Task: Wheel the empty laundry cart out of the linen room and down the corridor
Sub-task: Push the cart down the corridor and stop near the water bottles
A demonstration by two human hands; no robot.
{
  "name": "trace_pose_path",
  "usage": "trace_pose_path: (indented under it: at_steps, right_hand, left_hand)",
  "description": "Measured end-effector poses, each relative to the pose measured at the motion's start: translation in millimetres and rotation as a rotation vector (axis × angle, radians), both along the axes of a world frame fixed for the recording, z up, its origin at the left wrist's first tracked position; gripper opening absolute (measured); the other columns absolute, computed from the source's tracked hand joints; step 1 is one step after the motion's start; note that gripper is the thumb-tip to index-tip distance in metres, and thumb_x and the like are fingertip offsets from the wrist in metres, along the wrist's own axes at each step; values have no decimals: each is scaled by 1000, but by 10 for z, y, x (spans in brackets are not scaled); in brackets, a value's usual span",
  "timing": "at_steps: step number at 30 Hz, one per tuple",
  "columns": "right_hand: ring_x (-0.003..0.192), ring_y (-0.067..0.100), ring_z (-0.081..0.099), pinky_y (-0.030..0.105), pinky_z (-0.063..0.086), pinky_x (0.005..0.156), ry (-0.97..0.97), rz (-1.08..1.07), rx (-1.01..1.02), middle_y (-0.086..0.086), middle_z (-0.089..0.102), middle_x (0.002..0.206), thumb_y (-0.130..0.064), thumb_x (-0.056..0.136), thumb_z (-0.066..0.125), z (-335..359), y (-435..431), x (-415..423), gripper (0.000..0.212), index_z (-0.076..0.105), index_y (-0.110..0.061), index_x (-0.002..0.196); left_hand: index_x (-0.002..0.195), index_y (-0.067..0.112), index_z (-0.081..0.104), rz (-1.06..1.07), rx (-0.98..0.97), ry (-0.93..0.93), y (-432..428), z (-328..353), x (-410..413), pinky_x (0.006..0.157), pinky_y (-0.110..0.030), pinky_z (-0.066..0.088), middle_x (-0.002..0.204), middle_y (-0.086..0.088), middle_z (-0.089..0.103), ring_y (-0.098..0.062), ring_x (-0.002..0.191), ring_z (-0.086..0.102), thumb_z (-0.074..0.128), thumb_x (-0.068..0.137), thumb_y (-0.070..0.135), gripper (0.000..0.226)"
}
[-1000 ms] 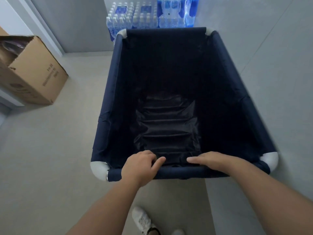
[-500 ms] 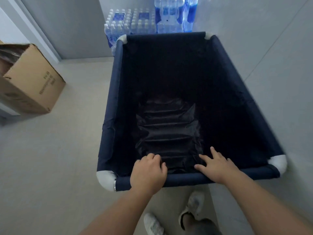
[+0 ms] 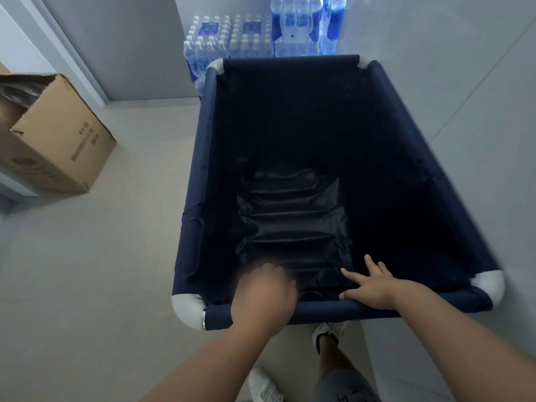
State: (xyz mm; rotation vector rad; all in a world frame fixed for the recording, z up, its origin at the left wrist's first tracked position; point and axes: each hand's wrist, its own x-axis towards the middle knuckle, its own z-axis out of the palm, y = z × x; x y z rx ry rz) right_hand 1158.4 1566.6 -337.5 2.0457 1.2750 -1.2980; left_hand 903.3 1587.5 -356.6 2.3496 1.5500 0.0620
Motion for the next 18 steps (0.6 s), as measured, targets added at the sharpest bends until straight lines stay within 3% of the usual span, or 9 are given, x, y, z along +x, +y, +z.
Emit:
trace_pose_path:
  at_steps: [4,18]
  right_hand:
    - [149,30,-24,54,3,120,13,-7,-13,1,-29,162,-67,86,56,47,-9,-36,79,14,-53,152]
    - [149,32,-21,56,1,119,40,1,-62,1,-27,163,-73,81,55,-75,37,51,82,13,-56,150]
  left_hand:
    - [99,26,62,-26,32,-1,-18,-4,-14,81,-35,40,103,8,62,-15,90,56,18,94,55,53]
    - [96,26,62,-63,56,-20,-14,8,-9,82,-35,43,103,9,62,-15,89,57,25,98,59,49]
